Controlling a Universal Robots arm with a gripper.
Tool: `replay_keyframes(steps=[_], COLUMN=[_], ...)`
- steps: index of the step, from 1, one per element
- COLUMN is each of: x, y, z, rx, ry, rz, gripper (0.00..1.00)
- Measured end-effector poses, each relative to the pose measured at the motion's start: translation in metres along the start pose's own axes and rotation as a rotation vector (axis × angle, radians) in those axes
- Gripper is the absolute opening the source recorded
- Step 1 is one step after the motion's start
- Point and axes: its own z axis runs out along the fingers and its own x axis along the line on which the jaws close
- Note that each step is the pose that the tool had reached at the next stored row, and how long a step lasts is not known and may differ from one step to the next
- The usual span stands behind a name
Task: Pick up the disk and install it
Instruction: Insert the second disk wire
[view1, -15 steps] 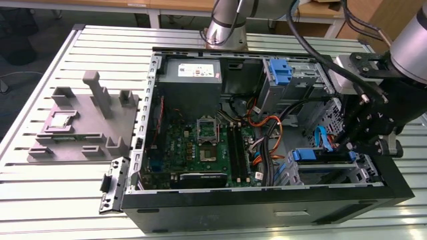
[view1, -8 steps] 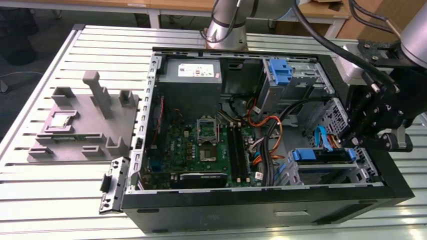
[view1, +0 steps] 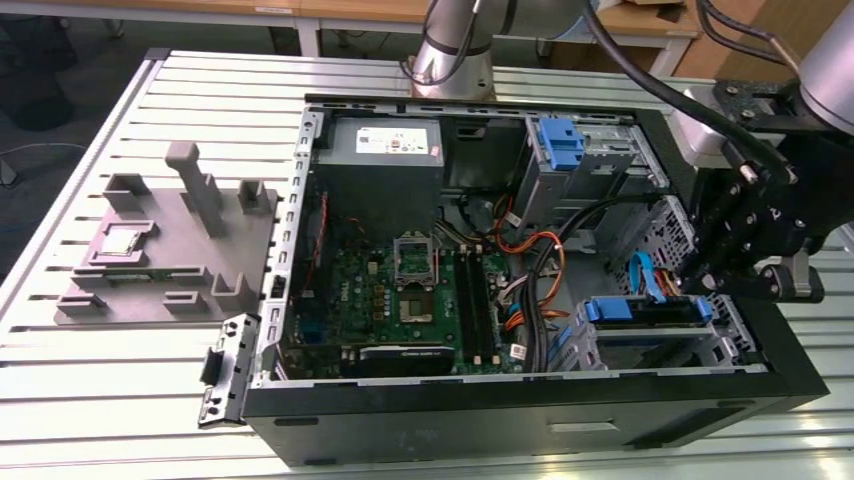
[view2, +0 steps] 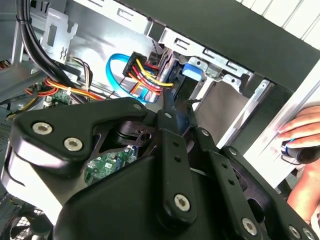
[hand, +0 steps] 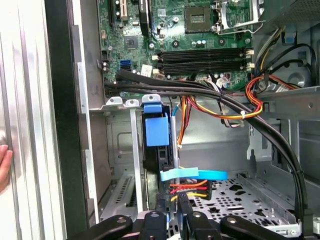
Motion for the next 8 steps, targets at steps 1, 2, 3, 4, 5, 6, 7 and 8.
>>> replay_keyframes(steps=[1,2,3,4,5,6,7,8], x=[0.0002,0.0004,0.0005,0.0006,0.0007,0.0007,0.0006,0.0006], y=[0.0018,0.0036,0.0053,0.0063,0.0065,0.0065,0.0066,0.0066], z=[0.0000,0.0001,0.0001,0.0002,0.0002,0.0002,0.0001,0.0001], rx=[0.0002,0.0004,0.0005,0.0006,0.0007,0.0007,0.0006,0.0007], ry=[-0.0001,-0.0003,-0.0003,-0.0005,-0.0004,-0.0004,-0.0003,-0.0003], rz=[0.000,0.000,0.000,0.000,0.000,0.000,0.000,0.000], gripper=[0.24,0.24,0.24,0.24,0.24,0.24,0.24,0.24])
